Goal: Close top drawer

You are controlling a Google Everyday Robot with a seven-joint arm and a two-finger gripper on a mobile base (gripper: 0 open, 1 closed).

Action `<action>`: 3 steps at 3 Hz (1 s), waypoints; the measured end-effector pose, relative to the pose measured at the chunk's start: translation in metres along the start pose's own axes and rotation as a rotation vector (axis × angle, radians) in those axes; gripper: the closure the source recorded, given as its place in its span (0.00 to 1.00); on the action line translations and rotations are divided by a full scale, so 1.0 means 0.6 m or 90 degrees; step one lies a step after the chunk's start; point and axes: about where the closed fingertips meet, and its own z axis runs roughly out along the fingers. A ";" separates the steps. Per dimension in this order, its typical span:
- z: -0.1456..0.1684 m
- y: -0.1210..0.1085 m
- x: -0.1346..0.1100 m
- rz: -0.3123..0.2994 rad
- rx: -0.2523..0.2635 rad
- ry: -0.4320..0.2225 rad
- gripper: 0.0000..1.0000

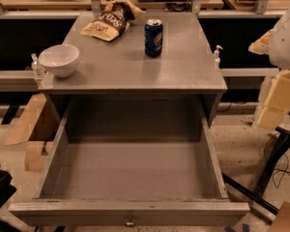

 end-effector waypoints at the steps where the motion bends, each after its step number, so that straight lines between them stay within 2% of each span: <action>1: 0.000 0.000 0.000 0.000 0.000 0.000 0.00; 2: 0.011 0.013 0.001 0.004 0.000 -0.013 0.00; 3: 0.048 0.065 0.008 0.008 -0.001 -0.071 0.19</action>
Offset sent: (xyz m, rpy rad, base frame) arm -0.0156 0.0050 -0.0312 0.0632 0.0101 -0.0042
